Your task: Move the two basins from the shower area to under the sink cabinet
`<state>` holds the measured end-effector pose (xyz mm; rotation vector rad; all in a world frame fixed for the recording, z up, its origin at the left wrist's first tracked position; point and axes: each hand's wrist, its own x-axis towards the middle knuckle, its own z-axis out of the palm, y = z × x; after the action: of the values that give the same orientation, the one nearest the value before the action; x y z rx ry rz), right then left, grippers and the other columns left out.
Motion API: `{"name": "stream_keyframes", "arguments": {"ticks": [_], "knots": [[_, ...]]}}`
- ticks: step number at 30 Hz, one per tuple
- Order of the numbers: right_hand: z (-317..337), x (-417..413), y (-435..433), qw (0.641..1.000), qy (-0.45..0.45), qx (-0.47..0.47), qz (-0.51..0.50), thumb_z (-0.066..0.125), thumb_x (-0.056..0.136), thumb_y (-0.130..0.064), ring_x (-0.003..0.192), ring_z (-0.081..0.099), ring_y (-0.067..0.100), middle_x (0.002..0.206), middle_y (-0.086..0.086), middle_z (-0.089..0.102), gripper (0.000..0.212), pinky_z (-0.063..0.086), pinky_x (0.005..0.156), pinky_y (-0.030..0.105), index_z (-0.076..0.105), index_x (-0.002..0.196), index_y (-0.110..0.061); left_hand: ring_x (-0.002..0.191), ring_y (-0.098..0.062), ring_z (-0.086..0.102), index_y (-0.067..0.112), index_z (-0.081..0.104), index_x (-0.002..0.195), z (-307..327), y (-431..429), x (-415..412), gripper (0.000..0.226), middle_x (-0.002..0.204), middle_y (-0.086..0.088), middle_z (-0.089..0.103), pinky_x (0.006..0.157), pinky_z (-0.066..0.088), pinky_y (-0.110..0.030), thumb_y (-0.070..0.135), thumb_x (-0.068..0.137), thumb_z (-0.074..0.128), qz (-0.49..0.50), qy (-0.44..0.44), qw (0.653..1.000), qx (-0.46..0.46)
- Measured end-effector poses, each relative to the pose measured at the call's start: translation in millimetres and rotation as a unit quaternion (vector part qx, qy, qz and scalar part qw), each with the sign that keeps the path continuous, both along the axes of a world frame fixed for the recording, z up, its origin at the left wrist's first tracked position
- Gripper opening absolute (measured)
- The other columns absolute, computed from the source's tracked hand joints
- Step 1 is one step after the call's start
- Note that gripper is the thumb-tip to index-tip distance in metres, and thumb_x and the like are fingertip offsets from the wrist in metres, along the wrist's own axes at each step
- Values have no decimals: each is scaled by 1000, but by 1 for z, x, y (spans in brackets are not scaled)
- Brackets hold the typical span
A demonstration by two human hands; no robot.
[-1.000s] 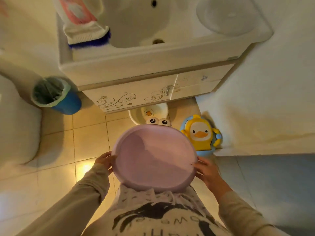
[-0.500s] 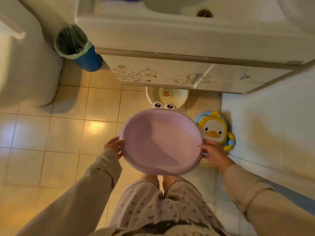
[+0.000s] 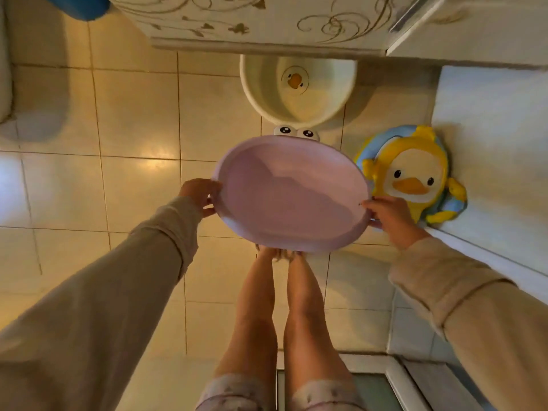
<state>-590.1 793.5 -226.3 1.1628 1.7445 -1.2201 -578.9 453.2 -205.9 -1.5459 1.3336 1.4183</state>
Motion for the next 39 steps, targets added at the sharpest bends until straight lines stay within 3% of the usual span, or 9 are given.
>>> {"name": "stream_keyframes", "arguments": {"ticks": [4, 9, 15, 18, 20, 22, 28, 34, 39], "knots": [[-79, -19, 3, 999, -13, 28, 27, 61, 83, 0, 60, 53, 19, 68, 8, 54, 12, 49, 66, 30, 60, 74, -8, 75, -18, 54, 12, 55, 74, -80, -7, -28, 16, 81, -1, 56, 73, 50, -34, 1, 86, 55, -48, -7, 998, 26], [-152, -78, 6, 996, 27, 24, 77, 60, 86, -5, 62, 52, 17, 64, 5, 57, 26, 47, 64, 25, 54, 64, -16, 76, -15, 57, 14, 54, 74, -143, -17, -92, 16, 86, -1, 58, 73, 50, -29, 2, 85, 54, -104, 47, 993, 30], [-211, -185, 3, 978, 145, 98, 116, 64, 81, -8, 37, 53, -1, 33, -11, 53, 32, 46, 45, 13, 48, 56, -20, 87, -16, 58, 18, 59, 88, -198, -9, -167, 14, 94, 1, 61, 93, 47, -36, 6, 81, 64, -143, 146, 978, -46], [-240, -228, 0, 961, 194, 137, 140, 64, 77, -16, 79, 60, 15, 76, 1, 64, 8, 54, 81, 34, 59, 71, -19, 91, -16, 51, 22, 60, 94, -229, 3, -192, 19, 97, 1, 57, 92, 43, -37, 11, 80, 65, -119, 175, 973, -96], [-262, -252, -2, 958, 214, 142, 125, 65, 78, -16, 95, 57, 19, 104, 6, 64, 32, 50, 92, 37, 64, 110, -17, 91, -14, 46, 24, 64, 102, -251, 11, -206, 23, 92, 6, 54, 88, 37, -33, 13, 81, 63, -80, 199, 969, -120], [-280, -269, -9, 955, 234, 148, 107, 65, 80, -17, 100, 57, 16, 122, 7, 64, 48, 48, 96, 30, 57, 126, -13, 90, -11, 46, 19, 61, 121, -272, 17, -216, 39, 89, 10, 55, 84, 35, -29, 13, 83, 62, -51, 226, 964, -129], [-321, -271, -20, 942, 297, 149, 48, 61, 85, -12, 120, 57, 11, 134, 4, 59, 51, 41, 92, 10, 49, 135, -9, 114, -20, 56, 27, 39, 142, -312, 18, -212, 58, 145, 0, 47, 84, 57, -39, 11, 89, 54, -46, 304, 941, -140], [-334, -271, -20, 933, 337, 122, -26, 64, 83, -8, 119, 59, 15, 133, 12, 60, 52, 45, 98, 17, 50, 132, -2, 108, -18, 64, 16, 41, 140, -321, 20, -221, 53, 126, 2, 62, 87, 56, -39, 11, 89, 53, 16, 339, 928, -154], [-330, -279, -20, 947, 302, 109, -17, 66, 83, -18, 118, 60, 18, 131, 6, 61, 51, 50, 99, 34, 52, 132, -9, 81, -6, 59, 18, 47, 133, -320, 18, -233, 42, 101, 12, 63, 64, 53, -24, 22, 91, 51, -35, 319, 925, -205]]}}
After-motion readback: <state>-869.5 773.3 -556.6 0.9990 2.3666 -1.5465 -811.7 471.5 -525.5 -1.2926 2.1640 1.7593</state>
